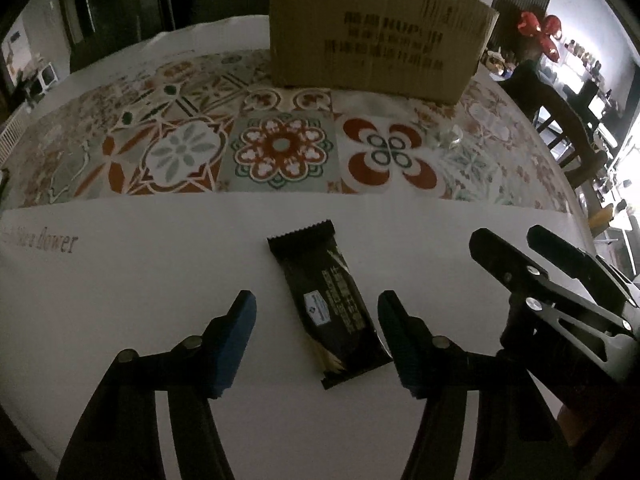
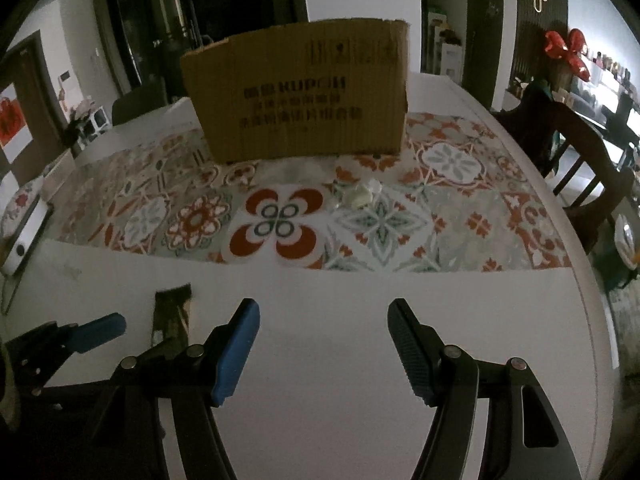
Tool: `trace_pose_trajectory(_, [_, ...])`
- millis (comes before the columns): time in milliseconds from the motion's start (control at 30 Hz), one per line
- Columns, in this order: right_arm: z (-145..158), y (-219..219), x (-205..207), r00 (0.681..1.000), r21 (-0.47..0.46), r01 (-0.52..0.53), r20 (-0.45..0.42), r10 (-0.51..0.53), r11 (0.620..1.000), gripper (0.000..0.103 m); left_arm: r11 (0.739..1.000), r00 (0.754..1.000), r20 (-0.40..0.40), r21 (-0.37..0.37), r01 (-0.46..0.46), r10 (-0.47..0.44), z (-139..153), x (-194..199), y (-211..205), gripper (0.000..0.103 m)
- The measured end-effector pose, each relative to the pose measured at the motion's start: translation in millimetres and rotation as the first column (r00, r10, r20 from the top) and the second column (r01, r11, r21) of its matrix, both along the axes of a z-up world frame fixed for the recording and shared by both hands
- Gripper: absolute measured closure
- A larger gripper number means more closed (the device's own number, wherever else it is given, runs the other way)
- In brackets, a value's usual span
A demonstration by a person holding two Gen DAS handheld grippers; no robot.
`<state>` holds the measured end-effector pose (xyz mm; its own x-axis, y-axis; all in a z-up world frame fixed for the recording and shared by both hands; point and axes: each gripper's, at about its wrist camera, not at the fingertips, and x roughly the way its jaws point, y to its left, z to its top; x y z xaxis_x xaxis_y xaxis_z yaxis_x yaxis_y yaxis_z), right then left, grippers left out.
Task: Organize snacks
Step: 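Grasp the last dark cheese cracker packet with the left tool, then grasp the small pale wrapped snack with the right tool while the left tool holds the packet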
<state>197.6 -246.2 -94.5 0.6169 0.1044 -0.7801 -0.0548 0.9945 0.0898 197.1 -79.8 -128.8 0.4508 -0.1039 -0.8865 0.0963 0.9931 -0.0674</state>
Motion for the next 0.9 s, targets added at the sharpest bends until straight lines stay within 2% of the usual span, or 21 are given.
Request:
trace_pose_trajectory(300, [-8, 0, 0, 1.0, -0.006, 0.012, -0.023, -0.012, 1.0, 0.036, 1.0, 1.0, 0.006, 0.016, 0.013, -0.013, -7, 5, -3, 0.048])
trace_pose_trajectory(567, [-11, 3, 2, 0.999, -0.016, 0.011, -0.038, -0.012, 1.0, 0.036, 1.0, 0.999, 0.043, 0.016, 0.012, -0.013, -7, 6, 2, 0.066])
trace_pose_trajectory(700, [-12, 5, 3, 0.999, -0.017, 0.012, -0.039, -0.013, 1.0, 0.036, 1.0, 0.998, 0.054, 0.008, 0.026, -0.026, -4, 7, 4, 0.068])
trace_pose_trajectory(900, [-9, 3, 10, 1.0, -0.014, 0.02, -0.024, -0.021, 1.0, 0.036, 0.998, 0.99, 0.129, 0.001, 0.065, -0.064, 8, 14, 0, 0.069])
